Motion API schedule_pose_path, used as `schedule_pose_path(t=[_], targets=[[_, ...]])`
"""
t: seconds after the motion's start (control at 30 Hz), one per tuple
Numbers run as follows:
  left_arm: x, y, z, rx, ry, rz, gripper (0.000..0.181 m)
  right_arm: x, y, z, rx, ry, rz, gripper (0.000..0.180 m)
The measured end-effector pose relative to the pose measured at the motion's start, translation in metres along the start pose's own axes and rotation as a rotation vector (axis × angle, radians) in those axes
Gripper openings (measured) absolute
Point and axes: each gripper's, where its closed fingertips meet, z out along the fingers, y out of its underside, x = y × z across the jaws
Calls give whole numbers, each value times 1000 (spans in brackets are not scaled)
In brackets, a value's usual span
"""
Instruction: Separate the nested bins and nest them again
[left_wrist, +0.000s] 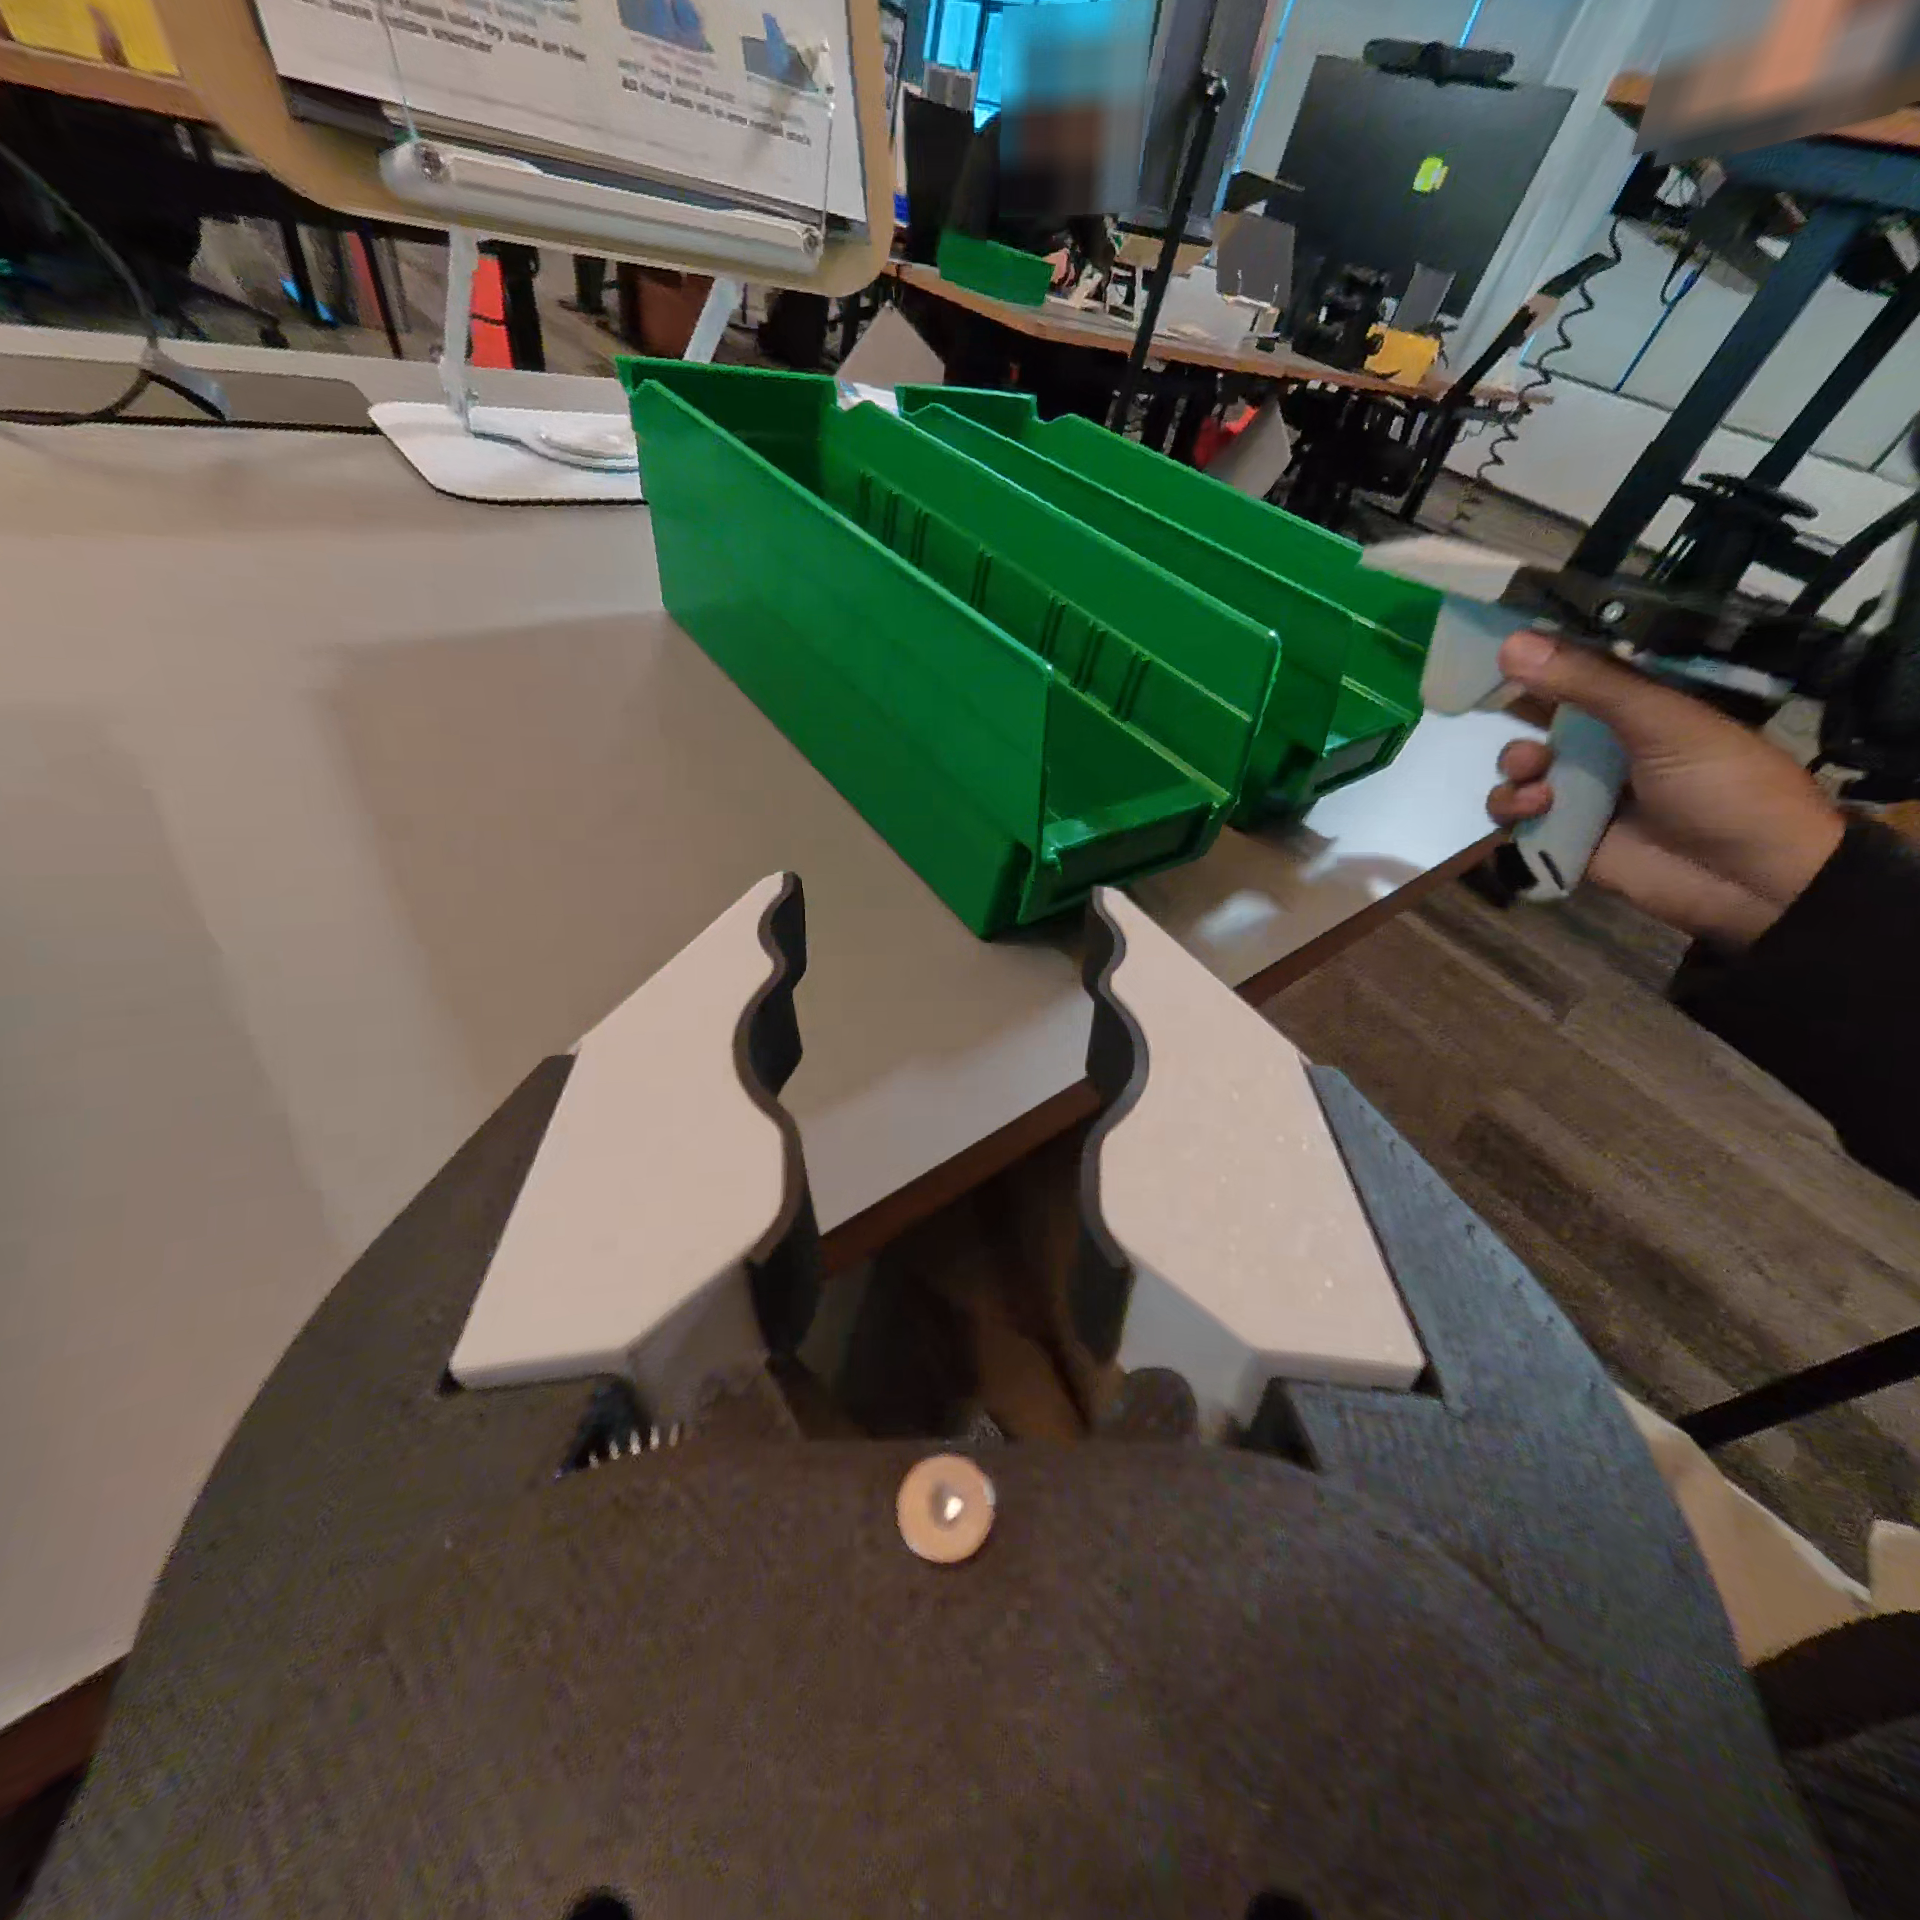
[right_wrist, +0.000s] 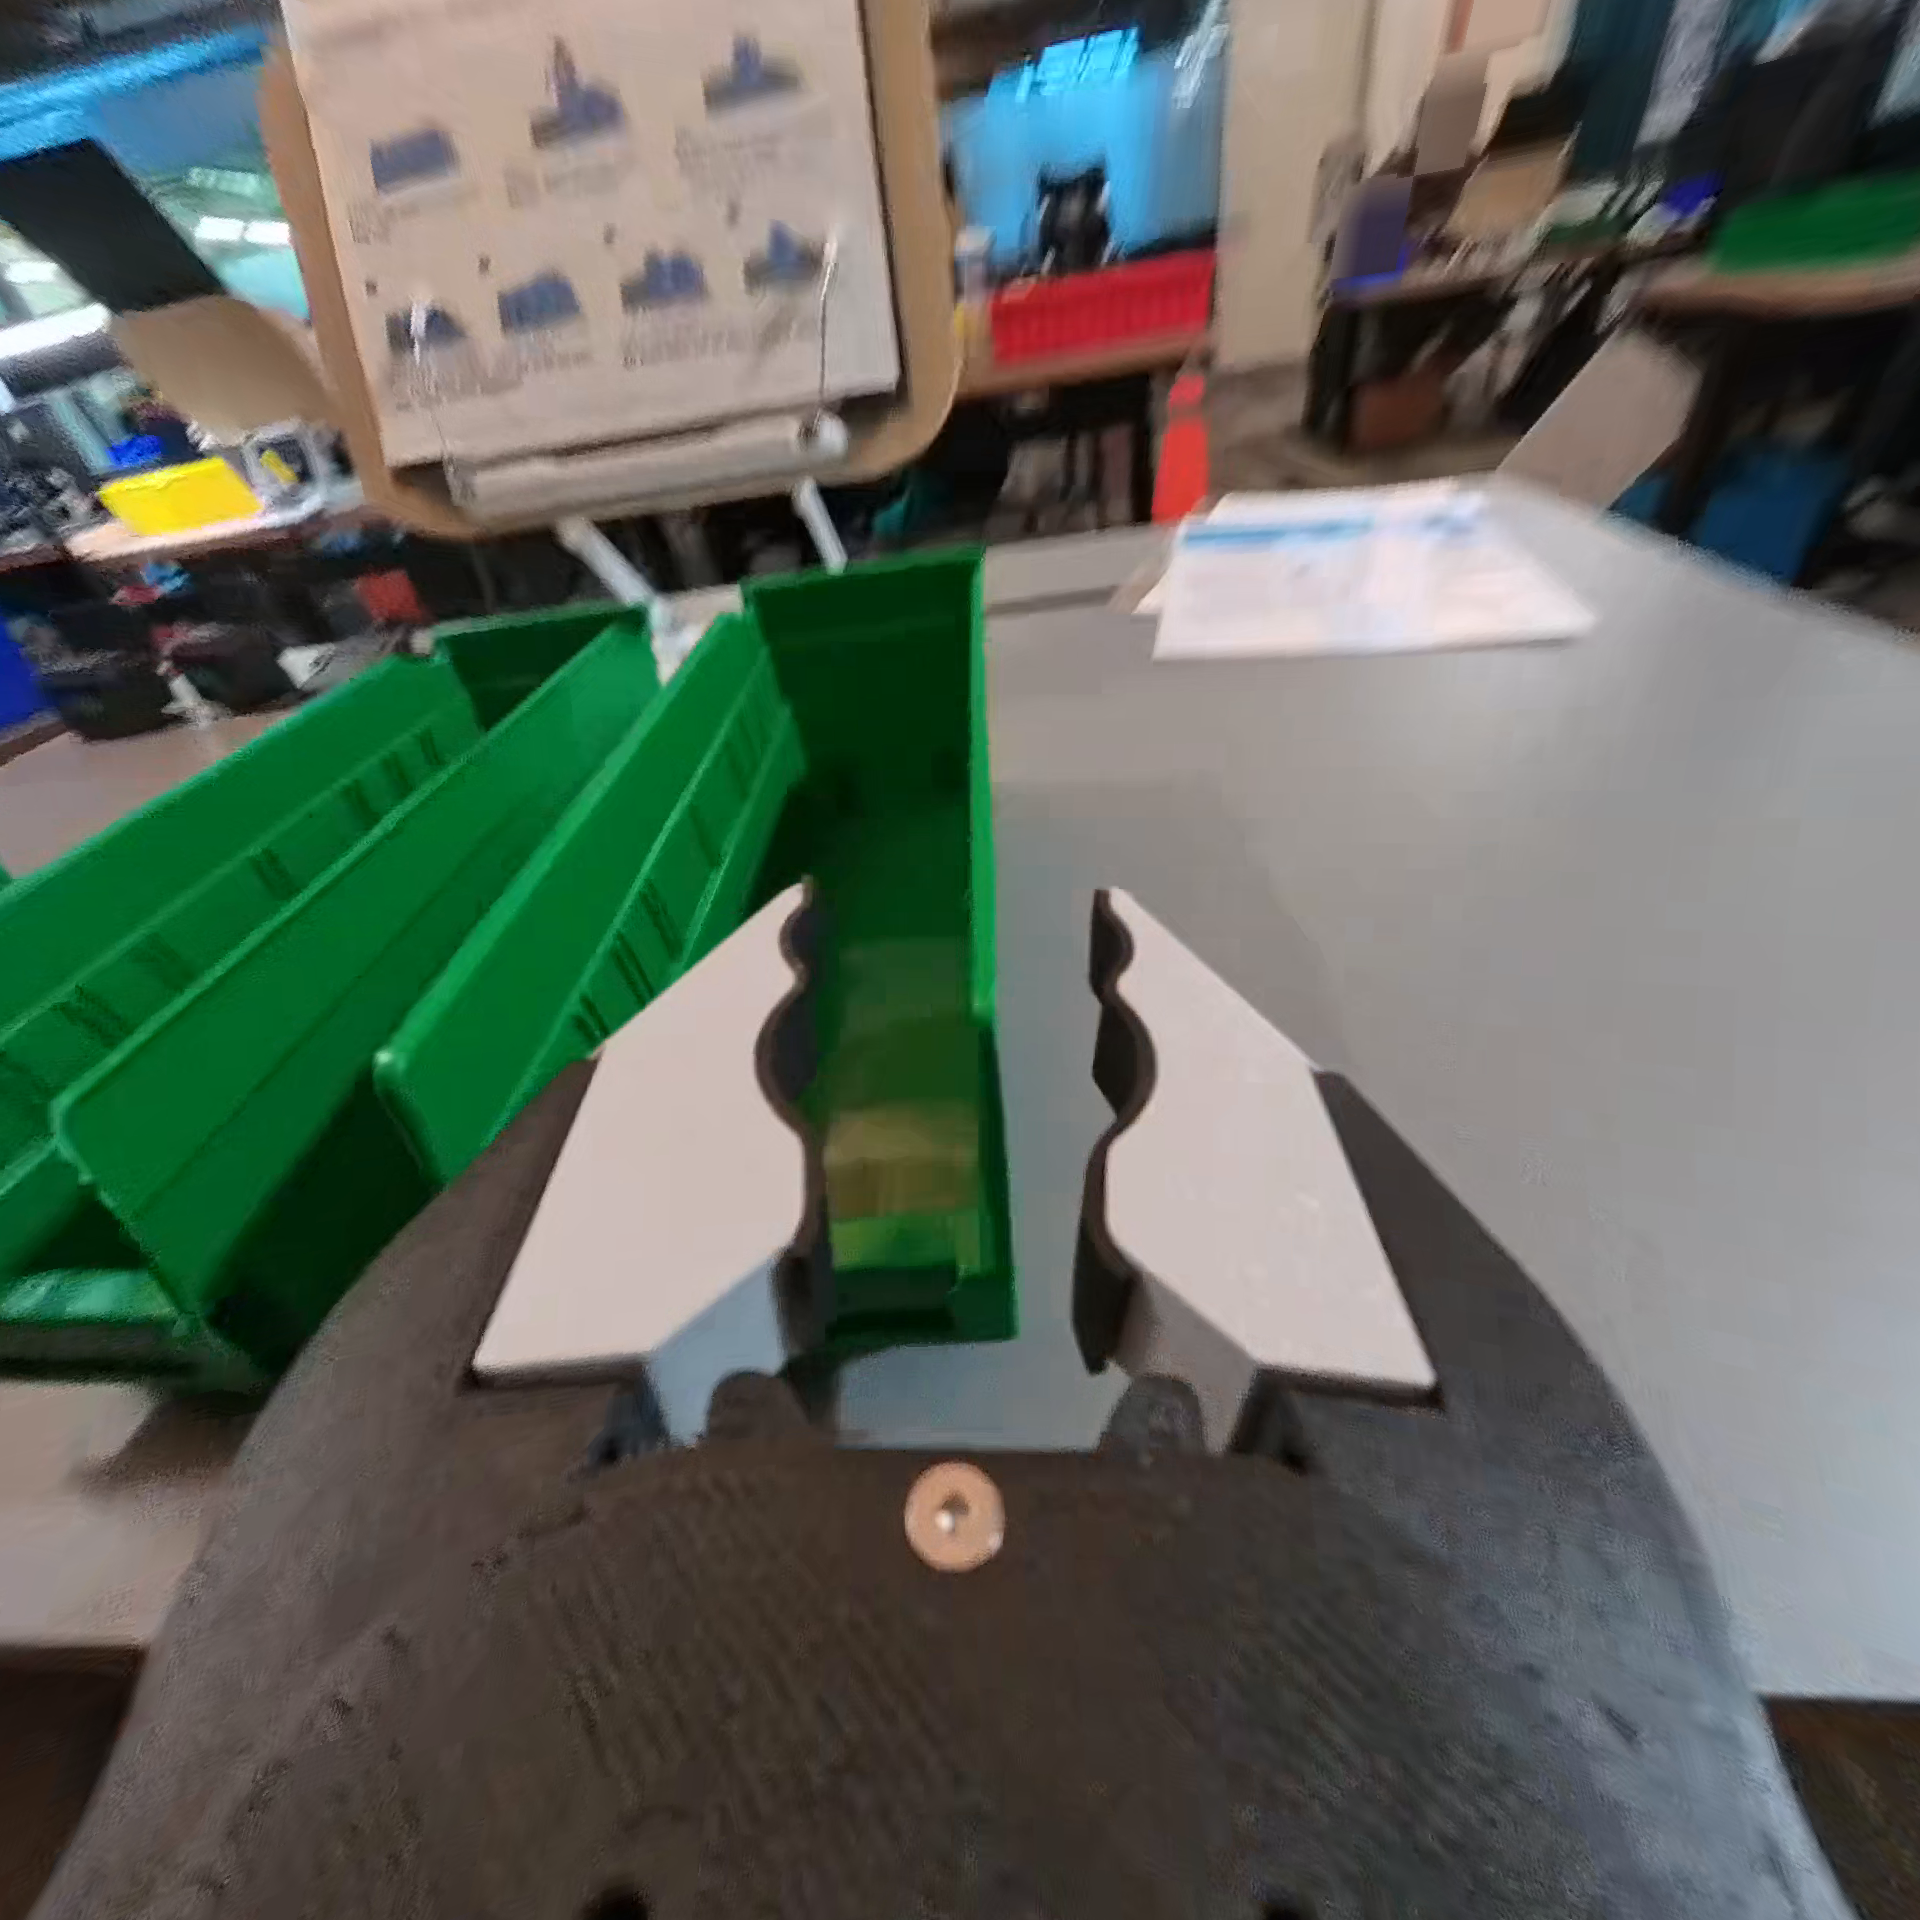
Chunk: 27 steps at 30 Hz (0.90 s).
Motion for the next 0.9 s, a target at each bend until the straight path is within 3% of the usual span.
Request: schedule_pose_path(t=[0.1, 0.27, 0.47, 0.57, 0.73, 0.9], targets=[[-1, 4, 2, -16, 11, -19, 51, -2, 30, 13, -151, -45, 20, 49], [4, 11, 4, -44, 12, 56, 52, 5, 39, 16, -204, -58, 107, 4], [18, 13, 4, -41, 53, 17, 51, 30, 18, 3, -115, 31, 283, 4], [28, 9, 2, -27, 63, 33, 51, 34, -16, -15, 22, 76, 230, 4], [62, 0, 1, 18, 132, 3, 52, -36, -66, -53, 236, -30, 154, 2], [102, -3, 1, 39, 198, -26, 65, -141, -65, -78, 277, -180, 46, 2]])
